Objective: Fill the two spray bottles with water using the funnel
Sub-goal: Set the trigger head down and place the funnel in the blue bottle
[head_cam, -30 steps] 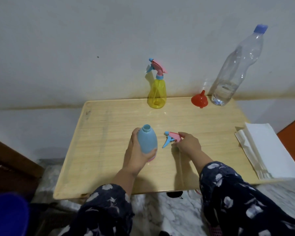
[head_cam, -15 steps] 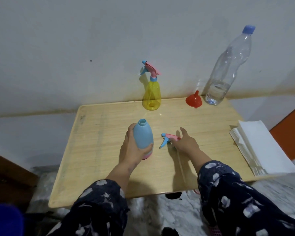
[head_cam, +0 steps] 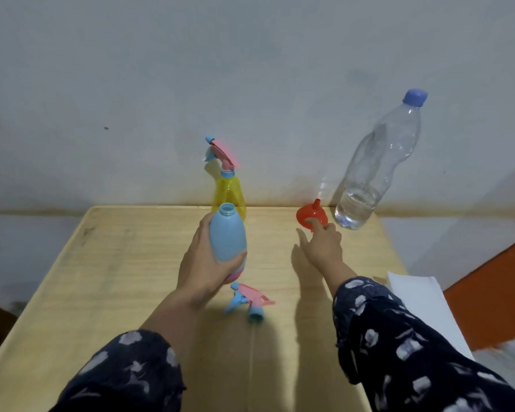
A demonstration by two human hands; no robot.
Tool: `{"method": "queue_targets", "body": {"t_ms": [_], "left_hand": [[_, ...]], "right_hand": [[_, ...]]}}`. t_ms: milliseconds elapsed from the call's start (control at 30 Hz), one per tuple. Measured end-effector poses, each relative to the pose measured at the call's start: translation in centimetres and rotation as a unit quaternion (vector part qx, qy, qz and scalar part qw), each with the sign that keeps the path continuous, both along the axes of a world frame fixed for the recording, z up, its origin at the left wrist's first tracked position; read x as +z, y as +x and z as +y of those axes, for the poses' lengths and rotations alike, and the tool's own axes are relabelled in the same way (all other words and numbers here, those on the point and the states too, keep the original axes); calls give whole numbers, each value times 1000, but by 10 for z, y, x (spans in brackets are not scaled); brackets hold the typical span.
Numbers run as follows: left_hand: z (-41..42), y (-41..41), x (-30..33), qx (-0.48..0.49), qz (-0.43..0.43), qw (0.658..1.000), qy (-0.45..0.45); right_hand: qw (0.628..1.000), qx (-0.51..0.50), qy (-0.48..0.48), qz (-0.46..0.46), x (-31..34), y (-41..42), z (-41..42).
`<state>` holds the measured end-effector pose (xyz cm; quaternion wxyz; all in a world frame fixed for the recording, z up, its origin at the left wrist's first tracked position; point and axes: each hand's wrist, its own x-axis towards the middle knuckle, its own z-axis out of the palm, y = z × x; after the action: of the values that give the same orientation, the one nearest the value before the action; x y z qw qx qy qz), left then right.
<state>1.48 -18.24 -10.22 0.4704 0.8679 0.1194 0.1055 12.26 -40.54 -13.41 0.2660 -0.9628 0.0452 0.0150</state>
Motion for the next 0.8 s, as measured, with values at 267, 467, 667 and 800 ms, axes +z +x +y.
{"method": "queue_targets", "body": {"t_ms": [267, 467, 667, 800], "left_hand": [[-18, 21, -16, 23, -19, 996, -82], [-20, 25, -16, 43, -35, 995, -81], [-24, 27, -15, 52, -32, 996, -62], [-22, 25, -16, 59, -21, 997, -45]], "right_hand": [[988, -9, 142, -68, -17, 47, -13], [990, 8, 107, -87, -33, 66, -19], [994, 23, 75, -78, -27, 74, -19], [986, 11, 149, -72, -8, 66, -10]]}}
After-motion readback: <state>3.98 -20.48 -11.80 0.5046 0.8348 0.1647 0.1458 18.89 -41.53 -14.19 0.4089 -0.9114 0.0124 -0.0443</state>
